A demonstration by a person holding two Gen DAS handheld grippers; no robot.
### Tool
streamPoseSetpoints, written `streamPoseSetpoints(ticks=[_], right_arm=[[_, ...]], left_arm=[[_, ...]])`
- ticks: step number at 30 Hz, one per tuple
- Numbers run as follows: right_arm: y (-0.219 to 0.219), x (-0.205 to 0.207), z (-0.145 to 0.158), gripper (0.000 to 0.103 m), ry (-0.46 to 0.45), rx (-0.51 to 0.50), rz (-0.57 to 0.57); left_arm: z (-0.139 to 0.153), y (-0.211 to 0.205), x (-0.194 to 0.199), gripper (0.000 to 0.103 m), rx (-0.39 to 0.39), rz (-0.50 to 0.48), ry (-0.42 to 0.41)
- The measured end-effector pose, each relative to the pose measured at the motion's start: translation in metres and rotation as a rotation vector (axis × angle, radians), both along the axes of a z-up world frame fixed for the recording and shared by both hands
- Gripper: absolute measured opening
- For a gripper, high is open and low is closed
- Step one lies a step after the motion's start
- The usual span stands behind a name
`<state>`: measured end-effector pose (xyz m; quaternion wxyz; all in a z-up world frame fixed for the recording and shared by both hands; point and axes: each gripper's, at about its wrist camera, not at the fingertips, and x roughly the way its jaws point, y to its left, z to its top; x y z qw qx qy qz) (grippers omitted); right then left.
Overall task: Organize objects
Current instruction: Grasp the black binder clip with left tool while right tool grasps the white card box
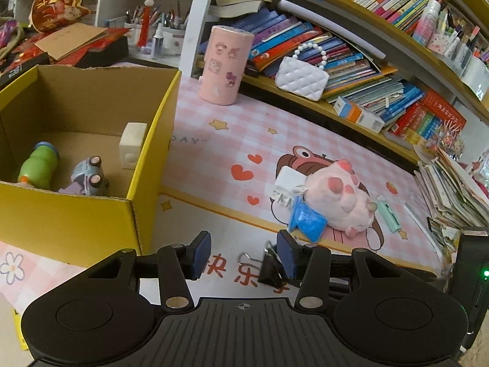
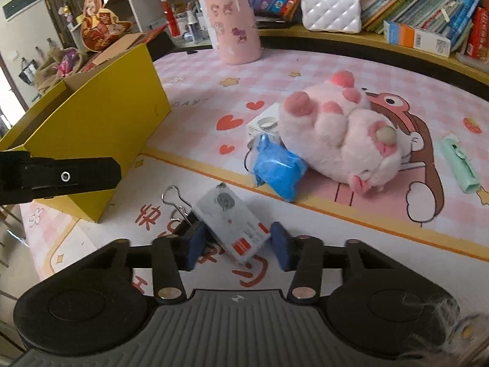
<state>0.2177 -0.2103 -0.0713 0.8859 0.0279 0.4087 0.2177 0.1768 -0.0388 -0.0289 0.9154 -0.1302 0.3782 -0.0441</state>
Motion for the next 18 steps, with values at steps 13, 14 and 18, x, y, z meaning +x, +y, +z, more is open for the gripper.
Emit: streamPoseSetpoints(ticks=[13,14,18], right_arm=[[-0.032,-0.029,0.019,0.031,-0.038,-0.018,-0.127],[-0.034,-0.031,0.02,0.031,-0.038,-0.016,-0.132],[-0.036,-0.037,0.025,0.031,-0.041,-0.022,-0.144]], left_arm=[[-0.031,-0.03,0.028,0.037,0.037,-0.08,0.073],[-0.034,-0.033,0.031,0.036,0.045,-0.082,0.079],[-0.044,-0.038,0.04,0.022,0.065,-0.077,0.087]])
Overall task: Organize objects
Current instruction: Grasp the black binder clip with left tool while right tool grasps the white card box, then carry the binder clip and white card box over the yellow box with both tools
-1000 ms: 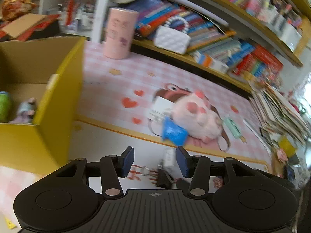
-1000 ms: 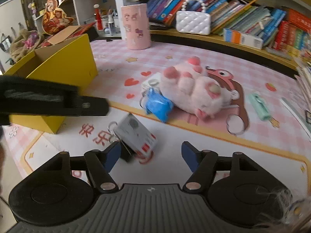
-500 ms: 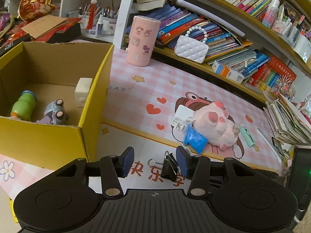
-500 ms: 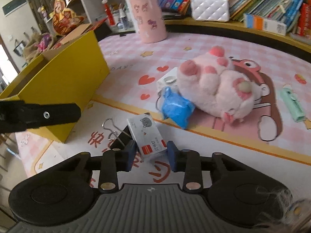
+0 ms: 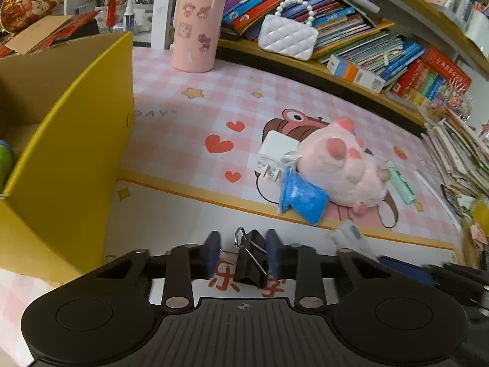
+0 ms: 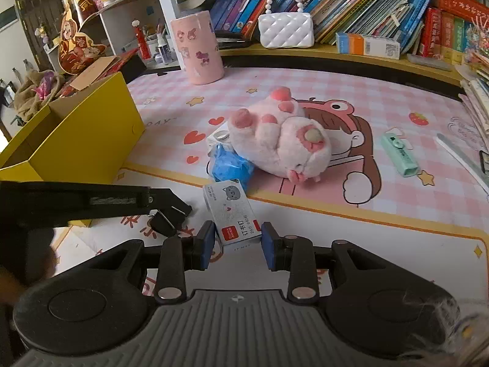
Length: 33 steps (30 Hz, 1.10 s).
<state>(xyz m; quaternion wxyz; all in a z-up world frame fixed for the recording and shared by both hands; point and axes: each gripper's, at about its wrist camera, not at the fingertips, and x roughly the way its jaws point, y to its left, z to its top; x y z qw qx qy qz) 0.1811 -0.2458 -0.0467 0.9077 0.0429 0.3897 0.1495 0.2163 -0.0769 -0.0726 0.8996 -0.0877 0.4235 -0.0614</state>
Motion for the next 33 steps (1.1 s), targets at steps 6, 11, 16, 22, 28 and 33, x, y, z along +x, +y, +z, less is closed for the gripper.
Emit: streamPoseSetpoints(ticks=[6,11,16,22,28,33], right_arm=[[-0.003,-0.012,0.004,0.031,0.005,-0.013,-0.044],[-0.002,-0.021,0.006,0.031,0.01,-0.036,-0.083],[0.007,-0.039,0.01,0.031,0.008,-0.047,-0.102],[0.031,-0.063,0.016,0.031,0.0,-0.057,-0.114],[0.064,-0.089,0.021,0.031,-0.011,-0.079,-0.101],[0.101,-0.113,0.024,0.031,-0.012,-0.094,-0.059]], left_arm=[[0.002,-0.002,-0.003,0.004,-0.025,-0.011,-0.02],[0.019,0.003,-0.016,0.003,-0.073,-0.009,-0.054],[0.037,0.016,-0.04,0.003,-0.132,-0.016,-0.086],[0.047,0.039,-0.068,0.003,-0.175,-0.022,-0.098],[0.049,0.073,-0.099,0.003,-0.204,-0.018,-0.109],[0.051,0.109,-0.125,0.003,-0.222,0.011,-0.115]])
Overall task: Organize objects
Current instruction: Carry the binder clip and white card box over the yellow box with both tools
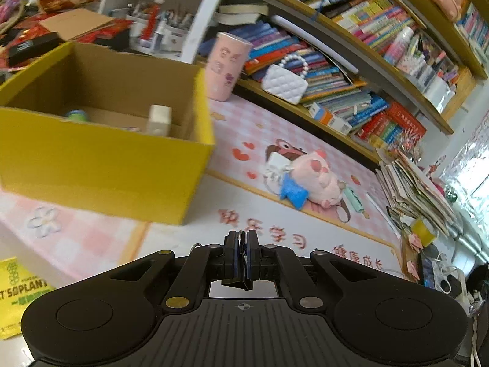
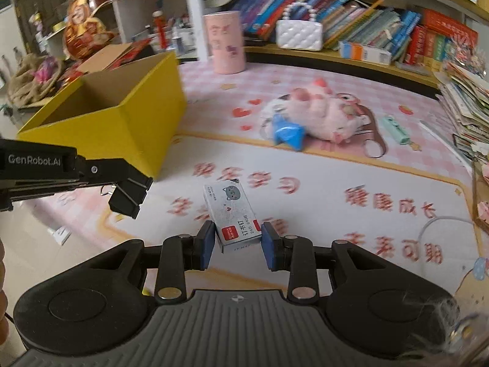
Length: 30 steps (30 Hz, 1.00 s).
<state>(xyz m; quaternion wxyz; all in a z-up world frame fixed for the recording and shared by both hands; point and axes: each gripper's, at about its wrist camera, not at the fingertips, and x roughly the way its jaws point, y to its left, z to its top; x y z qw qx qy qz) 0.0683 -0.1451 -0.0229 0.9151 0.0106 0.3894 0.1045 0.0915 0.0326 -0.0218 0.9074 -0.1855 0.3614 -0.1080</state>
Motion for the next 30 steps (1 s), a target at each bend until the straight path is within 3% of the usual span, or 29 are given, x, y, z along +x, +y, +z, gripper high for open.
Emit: streamPoseSetpoints(ticks=[15,30], right_arm=[[0.104,-0.053,0.0,0.031,0.003,0.005,0.14],[0.163,-0.078,0.008,0.031,-0.039,0.002,0.206]], left_arm=[[0.004,0.097,-0.074,0.003,0.001,0.108,-0.004],[0.016,0.152,-0.111,0.003,0.013,0.172,-0.061]])
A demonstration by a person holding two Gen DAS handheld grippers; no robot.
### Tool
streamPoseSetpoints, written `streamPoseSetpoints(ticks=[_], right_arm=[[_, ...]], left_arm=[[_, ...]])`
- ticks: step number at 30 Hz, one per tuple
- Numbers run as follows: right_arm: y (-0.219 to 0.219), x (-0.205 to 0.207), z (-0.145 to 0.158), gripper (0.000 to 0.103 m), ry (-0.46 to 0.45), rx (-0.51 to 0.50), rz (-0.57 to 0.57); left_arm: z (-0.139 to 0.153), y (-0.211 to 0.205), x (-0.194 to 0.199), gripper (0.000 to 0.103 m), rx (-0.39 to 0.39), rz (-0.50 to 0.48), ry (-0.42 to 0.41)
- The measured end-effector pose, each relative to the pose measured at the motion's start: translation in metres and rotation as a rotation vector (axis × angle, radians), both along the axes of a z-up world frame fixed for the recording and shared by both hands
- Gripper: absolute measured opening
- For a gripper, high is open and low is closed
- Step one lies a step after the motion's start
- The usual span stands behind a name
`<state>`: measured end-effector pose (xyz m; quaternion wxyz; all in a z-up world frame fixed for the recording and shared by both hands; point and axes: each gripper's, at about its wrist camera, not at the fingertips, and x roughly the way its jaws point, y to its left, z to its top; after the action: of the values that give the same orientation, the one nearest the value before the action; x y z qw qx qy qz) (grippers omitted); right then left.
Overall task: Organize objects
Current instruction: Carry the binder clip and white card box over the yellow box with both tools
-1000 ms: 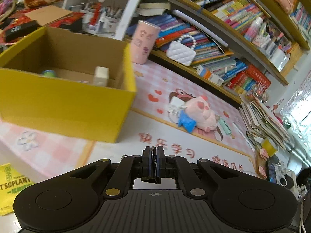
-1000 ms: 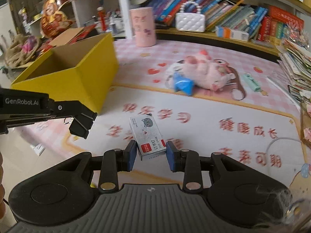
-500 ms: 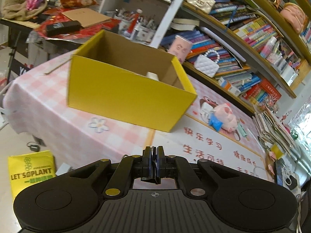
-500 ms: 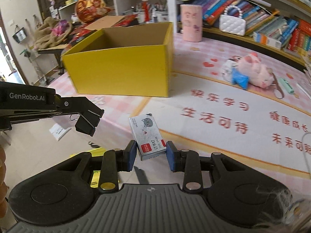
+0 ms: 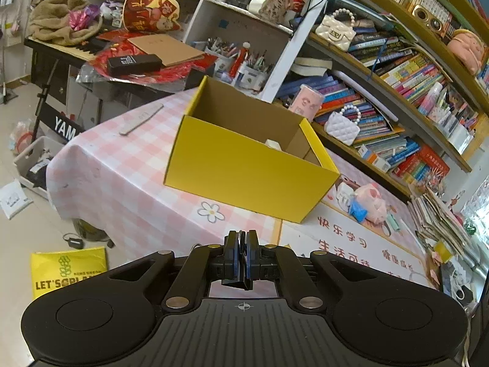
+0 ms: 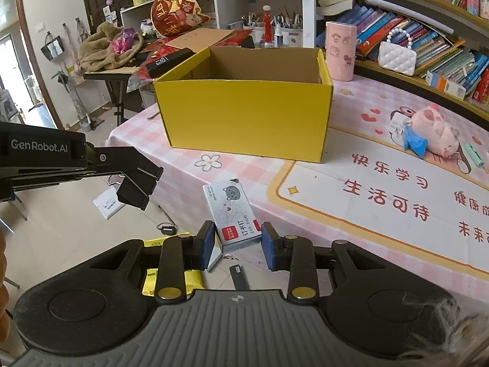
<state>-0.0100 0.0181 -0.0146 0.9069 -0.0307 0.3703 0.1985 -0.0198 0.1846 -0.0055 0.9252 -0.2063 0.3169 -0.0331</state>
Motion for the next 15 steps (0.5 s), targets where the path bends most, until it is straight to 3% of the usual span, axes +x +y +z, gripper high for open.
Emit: streamPoseSetpoints(ticks=[15], right_arm=[[0.0085,0.0028,0.0096,0.031,-0.019,-0.018,-0.019]], left_arm=[[0.0059,0.0097,0.0005,0.003,-0.007,-0.021,-0.031]])
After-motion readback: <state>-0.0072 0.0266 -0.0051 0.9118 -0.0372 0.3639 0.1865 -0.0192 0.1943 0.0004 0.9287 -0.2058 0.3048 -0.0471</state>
